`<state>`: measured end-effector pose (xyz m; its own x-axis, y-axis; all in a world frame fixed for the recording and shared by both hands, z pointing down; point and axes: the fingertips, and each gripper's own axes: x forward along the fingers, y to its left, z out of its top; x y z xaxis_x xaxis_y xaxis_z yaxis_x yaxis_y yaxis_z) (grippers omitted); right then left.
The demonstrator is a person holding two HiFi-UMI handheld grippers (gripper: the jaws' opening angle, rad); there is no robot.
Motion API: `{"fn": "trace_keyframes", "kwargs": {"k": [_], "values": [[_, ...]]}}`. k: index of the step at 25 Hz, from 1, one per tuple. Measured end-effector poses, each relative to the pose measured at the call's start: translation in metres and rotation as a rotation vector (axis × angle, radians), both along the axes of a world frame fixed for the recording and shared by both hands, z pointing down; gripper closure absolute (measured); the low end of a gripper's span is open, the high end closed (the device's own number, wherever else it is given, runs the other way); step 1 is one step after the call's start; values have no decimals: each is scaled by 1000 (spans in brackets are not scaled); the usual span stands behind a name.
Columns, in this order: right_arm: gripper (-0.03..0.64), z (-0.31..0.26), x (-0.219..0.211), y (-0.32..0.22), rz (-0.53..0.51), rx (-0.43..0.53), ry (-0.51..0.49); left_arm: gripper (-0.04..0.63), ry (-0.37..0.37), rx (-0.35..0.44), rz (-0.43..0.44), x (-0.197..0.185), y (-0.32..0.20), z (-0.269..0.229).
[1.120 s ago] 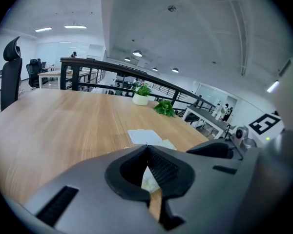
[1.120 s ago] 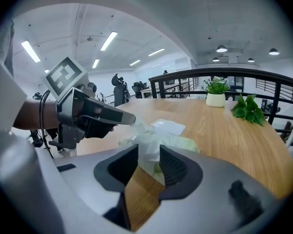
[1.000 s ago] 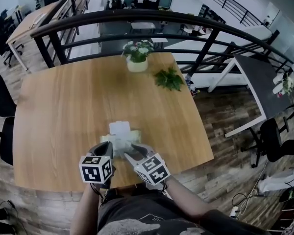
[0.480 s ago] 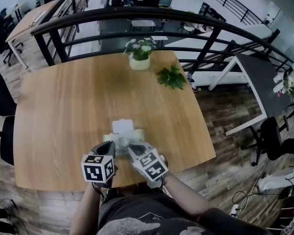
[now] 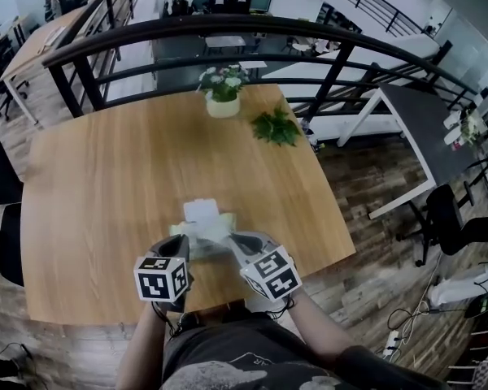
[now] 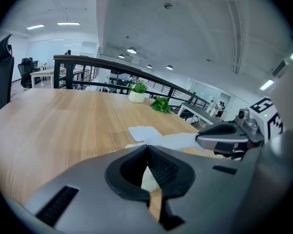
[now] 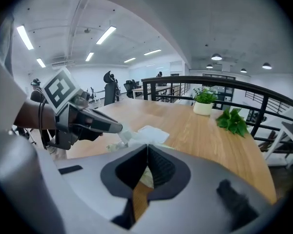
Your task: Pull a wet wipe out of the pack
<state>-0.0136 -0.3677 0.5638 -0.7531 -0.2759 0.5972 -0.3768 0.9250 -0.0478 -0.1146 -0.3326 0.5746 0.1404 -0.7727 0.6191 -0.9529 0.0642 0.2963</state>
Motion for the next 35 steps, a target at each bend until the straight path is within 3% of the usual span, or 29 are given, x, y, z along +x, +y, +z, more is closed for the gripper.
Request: {"fn": "trace_keyframes", "kwargs": {"k": [14,35], "values": [[592,-73,33,-10,167,126,-117,580,11,26,47,8,15,-10],[592,-100,43,51,316,202,-118,580,52,192,115,-8,66,-79]]}}
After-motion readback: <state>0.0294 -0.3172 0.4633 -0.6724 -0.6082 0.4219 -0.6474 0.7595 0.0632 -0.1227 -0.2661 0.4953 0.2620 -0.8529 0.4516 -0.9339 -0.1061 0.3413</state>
